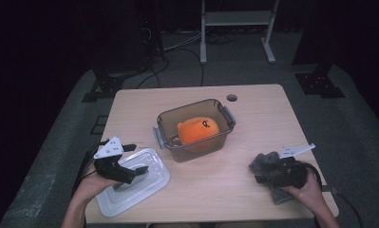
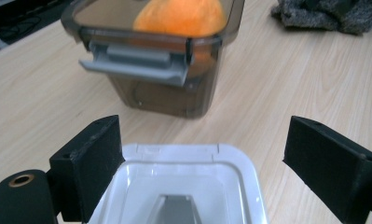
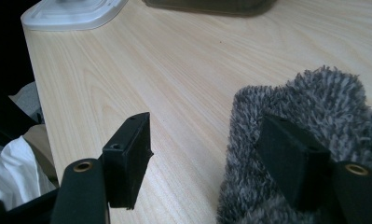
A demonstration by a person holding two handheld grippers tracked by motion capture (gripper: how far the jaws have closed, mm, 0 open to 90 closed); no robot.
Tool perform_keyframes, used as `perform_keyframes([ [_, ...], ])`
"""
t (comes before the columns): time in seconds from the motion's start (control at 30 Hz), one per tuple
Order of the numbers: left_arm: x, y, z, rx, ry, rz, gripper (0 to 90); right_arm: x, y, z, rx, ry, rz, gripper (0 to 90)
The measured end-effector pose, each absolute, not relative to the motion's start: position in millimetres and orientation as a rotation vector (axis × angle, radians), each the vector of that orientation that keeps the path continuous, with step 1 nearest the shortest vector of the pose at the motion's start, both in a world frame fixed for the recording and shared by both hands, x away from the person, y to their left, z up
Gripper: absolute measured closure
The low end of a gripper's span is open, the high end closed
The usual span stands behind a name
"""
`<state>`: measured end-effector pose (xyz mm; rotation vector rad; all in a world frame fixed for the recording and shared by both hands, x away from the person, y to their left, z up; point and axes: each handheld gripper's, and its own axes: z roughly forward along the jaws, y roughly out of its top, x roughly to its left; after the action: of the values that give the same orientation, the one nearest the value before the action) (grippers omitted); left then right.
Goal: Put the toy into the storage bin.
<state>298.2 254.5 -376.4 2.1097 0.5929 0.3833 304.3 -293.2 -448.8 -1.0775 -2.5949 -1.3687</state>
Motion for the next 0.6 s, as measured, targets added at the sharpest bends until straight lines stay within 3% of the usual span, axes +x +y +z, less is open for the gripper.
perform_keyframes([
  [0.6, 287.2, 277.6, -410.8, 2.114, 0.638, 0.396, 14.9, 304.3, -292.4, -448.9, -1.071, -2.598, -1.369, 33.4],
])
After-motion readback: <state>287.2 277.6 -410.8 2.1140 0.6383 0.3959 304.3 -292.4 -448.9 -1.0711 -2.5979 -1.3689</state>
